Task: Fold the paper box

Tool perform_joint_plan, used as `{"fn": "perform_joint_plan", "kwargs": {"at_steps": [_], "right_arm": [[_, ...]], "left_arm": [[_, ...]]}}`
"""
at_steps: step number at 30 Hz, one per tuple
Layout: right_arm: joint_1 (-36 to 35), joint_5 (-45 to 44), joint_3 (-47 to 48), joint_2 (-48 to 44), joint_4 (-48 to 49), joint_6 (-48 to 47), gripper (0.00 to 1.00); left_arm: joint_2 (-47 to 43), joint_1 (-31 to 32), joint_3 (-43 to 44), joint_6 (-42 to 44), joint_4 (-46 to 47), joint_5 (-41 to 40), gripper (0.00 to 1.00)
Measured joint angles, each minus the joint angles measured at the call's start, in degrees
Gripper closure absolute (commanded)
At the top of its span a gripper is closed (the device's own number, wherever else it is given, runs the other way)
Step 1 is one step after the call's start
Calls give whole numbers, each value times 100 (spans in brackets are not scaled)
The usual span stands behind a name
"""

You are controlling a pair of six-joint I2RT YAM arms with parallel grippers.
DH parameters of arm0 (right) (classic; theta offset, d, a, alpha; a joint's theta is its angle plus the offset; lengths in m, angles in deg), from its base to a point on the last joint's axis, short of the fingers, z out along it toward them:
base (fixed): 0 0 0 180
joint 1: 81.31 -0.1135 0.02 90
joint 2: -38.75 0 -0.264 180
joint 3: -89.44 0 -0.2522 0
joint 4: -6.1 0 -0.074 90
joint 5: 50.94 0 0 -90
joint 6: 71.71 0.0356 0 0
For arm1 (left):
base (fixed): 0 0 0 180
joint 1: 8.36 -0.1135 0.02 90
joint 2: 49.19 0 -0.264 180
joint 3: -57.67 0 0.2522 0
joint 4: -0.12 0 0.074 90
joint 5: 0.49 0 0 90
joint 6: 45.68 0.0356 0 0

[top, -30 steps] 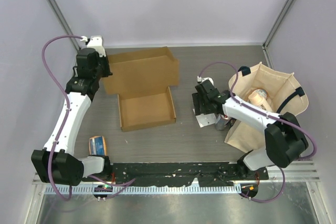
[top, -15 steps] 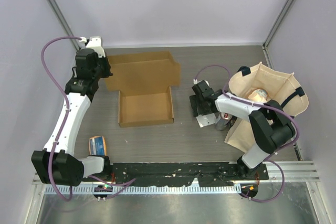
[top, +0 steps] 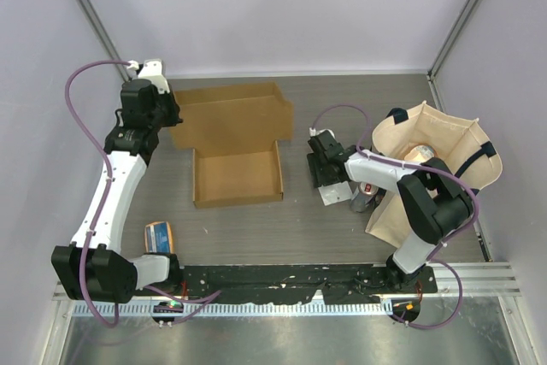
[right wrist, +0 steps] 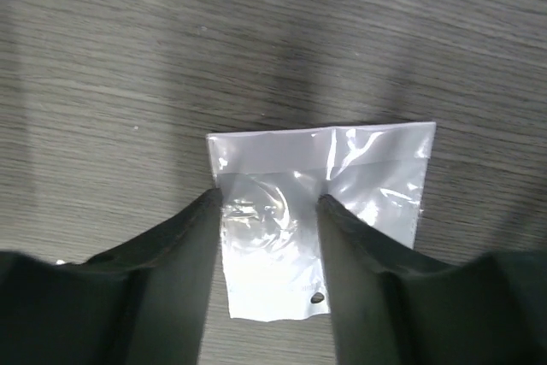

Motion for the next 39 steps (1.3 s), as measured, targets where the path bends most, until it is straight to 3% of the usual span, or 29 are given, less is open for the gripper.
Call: {"fn": "perform_joint_plan", "kwargs": {"at_steps": [10,18,21,22,24,25,27,28,30,39], "right_arm": [[-31,212,-103,-13,328,52,73],[-31,282,-105,-13,356,7,96],[-31,302,-111,-33,356,-22,98],[-31,317,-116,-42,358,-26,94],[-31,328,-144,-111,354,-28,78],[-31,315,-153,-170,341,-22,57],[-15,258,-144,-297,323,13,38],[2,186,-122,-356,299,20,23],[24,11,-42,-426,251,83,18],[907,-254,599,-168,-46,398,17]], "left_arm": [[0,-42,0,-22,0,120,100],[-2,-42,-2,-26,0,144,100],[-2,-42,-4,-26,0,146,100],[-2,-42,-4,-26,2,149,100],[-2,-44,-9,-28,2,151,100],[-2,-44,-11,-31,2,153,100],[-2,-46,-11,-31,2,162,100],[-2,-48,-11,-33,2,166,100],[-2,-57,-11,-44,2,184,100],[-2,-96,-13,-138,4,295,100]]}}
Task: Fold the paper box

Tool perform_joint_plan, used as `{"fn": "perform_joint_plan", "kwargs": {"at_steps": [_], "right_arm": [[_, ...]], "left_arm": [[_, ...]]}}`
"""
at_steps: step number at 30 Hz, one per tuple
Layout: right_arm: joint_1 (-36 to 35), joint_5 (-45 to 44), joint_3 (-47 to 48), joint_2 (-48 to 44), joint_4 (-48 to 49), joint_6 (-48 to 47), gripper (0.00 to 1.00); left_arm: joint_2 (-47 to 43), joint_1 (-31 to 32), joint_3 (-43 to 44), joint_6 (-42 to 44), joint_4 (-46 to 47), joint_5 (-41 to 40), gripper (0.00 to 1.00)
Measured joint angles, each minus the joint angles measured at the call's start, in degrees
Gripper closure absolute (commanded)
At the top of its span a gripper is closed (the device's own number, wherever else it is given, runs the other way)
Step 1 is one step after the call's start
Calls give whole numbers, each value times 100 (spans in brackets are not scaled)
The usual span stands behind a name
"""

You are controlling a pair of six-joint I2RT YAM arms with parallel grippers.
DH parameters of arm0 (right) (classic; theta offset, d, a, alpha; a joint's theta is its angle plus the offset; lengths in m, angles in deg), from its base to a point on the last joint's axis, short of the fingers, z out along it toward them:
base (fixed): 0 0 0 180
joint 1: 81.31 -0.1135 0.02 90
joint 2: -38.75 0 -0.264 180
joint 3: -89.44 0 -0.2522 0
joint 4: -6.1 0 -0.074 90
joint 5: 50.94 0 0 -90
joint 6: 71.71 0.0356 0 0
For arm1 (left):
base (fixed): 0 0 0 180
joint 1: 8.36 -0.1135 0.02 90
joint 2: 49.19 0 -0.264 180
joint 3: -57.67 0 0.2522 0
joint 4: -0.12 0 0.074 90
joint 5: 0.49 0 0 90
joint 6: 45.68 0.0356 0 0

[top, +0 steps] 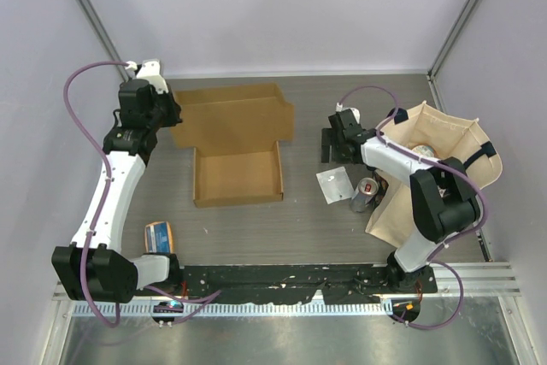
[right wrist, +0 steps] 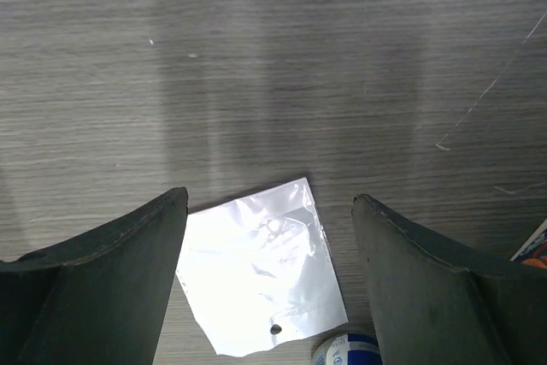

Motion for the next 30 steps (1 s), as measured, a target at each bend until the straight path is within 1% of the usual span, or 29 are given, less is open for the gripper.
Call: {"fn": "perform_joint_plan", "kwargs": {"at_steps": [9,13,16,20,22,26,28,29,30], "right_arm": [[13,-50,2,479,-208,122,15],[98,133,2,531,-188,162,19],[131,385,0,546,-144,201,24],[151,872,-85,549,50,317,35],[149,1167,-140,544,190,376,37],[109,1480,-201,544,461,487,52],[68,1606,-229,544,520,518,55],[50,1668,-238,544,533,540,62],[31,1709,-247,546,544,555,65]], "left_arm": [[-46,-55,-39,-33,13,103,100],[-52,-59,-39,-39,17,125,100],[-59,-66,-39,-39,17,146,100],[-59,-96,-39,-52,20,173,100],[-59,-114,-39,-79,20,190,100],[-59,-133,-42,-136,22,210,100],[-59,-133,-42,-144,22,212,100],[-59,-133,-42,-144,22,212,100],[-59,-133,-42,-144,22,214,100]]}}
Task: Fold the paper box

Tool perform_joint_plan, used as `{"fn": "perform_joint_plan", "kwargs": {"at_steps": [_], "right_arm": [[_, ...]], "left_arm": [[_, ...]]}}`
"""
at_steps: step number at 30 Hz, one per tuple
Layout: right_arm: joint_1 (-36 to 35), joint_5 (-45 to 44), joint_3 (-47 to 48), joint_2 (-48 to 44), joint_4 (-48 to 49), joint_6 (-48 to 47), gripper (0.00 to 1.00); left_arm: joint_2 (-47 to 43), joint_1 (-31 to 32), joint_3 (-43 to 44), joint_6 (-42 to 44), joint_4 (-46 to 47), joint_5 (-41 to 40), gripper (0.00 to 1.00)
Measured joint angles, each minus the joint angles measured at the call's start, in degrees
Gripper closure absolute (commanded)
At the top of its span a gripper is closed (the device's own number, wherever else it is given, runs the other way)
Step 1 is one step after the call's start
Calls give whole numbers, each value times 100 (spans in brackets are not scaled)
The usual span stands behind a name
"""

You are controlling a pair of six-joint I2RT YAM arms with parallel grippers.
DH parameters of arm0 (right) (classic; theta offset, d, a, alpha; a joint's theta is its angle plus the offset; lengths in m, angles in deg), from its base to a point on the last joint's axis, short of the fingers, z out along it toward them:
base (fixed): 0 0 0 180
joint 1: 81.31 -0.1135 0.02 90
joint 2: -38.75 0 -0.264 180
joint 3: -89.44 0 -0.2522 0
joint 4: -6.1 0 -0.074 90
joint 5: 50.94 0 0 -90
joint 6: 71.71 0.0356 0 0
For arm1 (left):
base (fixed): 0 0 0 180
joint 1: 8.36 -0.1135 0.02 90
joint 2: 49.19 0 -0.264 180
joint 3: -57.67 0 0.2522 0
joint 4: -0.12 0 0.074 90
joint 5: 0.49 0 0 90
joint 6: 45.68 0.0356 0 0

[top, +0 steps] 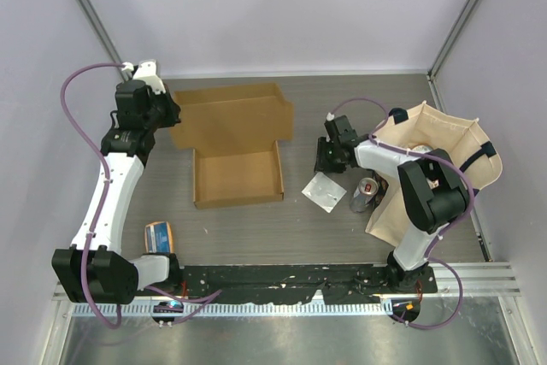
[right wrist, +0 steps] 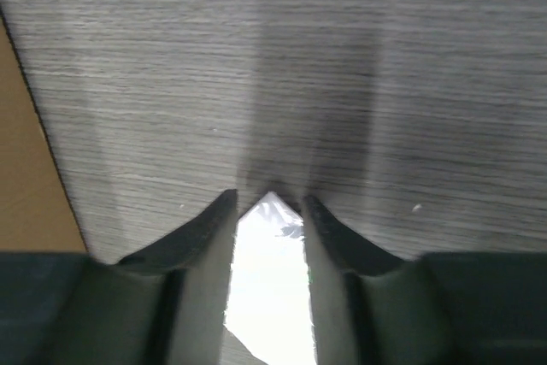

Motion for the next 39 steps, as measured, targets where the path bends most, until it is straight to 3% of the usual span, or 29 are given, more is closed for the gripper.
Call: {"fn": "perform_joint_plan", "kwargs": {"at_steps": [10,15,22,30,32,33,38,39], "right_arm": [[-334,-197,7,52,-11,-173,82],[-562,-570,7,52,-2,-422,98],[-713,-721,7,50,39,-634,99],[-713,-280,20,-278,116,-586,98],[-713,-260,81,-396,76,-568,84],[-715,-289,149,-442,15,-555,63],[-894,-844,400,-511,-699,-387,35],[-988,-992,396,-570,-905,-337,20]], "left_arm": [[-2,-4,-13,-2,15,39,100],[0,-26,-20,-7,17,66,100],[-2,-37,-28,-20,20,81,100],[-2,-52,-31,-22,22,85,100],[-2,-63,-31,-22,20,85,100],[-2,-68,-31,-22,22,85,100],[-2,-74,-33,-24,22,85,100],[-2,-76,-33,-26,22,87,100]]}}
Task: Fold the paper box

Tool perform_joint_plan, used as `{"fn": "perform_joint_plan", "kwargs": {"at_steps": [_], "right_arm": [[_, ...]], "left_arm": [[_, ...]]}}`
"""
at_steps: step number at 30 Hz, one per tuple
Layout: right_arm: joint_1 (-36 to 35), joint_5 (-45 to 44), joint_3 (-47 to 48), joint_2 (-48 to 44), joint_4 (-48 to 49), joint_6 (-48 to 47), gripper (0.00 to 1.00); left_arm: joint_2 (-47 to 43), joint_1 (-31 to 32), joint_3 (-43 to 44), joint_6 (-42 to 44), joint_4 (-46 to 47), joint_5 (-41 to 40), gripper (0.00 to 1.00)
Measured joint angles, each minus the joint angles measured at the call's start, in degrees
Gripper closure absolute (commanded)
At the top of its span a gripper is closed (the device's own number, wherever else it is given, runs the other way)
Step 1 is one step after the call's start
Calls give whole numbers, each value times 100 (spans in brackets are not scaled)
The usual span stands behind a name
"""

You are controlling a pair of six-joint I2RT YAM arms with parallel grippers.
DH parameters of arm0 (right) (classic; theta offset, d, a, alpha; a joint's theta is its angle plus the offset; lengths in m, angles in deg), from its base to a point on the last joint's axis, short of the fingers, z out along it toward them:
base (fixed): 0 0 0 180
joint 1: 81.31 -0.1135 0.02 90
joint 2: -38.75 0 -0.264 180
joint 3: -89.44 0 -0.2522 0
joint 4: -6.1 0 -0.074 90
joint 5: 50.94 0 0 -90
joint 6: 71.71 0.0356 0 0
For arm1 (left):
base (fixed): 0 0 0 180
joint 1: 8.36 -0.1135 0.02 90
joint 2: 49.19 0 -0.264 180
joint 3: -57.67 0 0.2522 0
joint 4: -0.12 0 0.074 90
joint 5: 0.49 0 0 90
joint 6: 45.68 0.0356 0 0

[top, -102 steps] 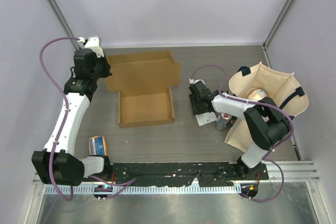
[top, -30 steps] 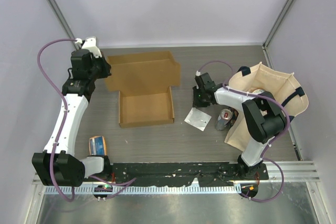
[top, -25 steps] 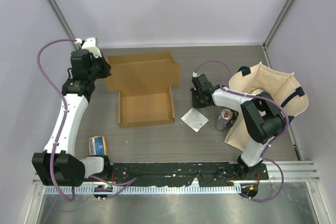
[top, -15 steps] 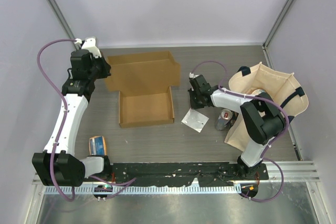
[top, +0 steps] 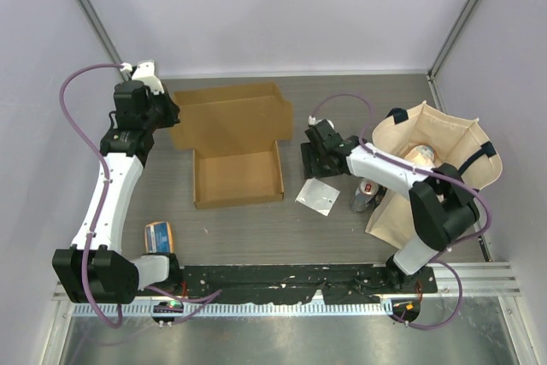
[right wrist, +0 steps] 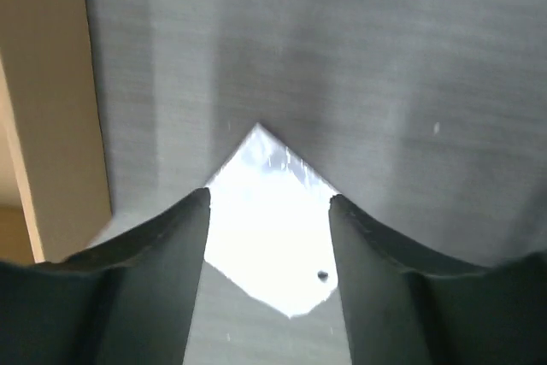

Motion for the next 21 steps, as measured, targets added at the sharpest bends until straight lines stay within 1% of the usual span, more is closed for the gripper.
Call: {"fn": "perform_joint_plan", "kwargs": {"at_steps": [1,3,6,9,10,13,21], "right_arm": [[-131,-140,-50,-114,-243,85,17],[-308,-254,-249,-422,-448,269,15],[-516,-214,-796,-1172,-610,496,15],[-544,-186,-1226,-1711,-634,627,15],[-544,-184,-1316,-1762,-634,651,19],[-555,-181,-1429,-1493,-623,732,23],[-658,-181,-1508,-1075,-468,1021,24]], "left_arm": [[0,-4,0,-2,0,4,100],[0,-20,0,-13,0,31,100],[-9,-33,-2,-20,0,44,100],[-31,-35,-15,-33,0,59,100],[-37,-35,-20,-39,2,63,100],[-42,-35,-33,-96,11,98,100],[-42,-35,-52,-118,44,101,100]]}}
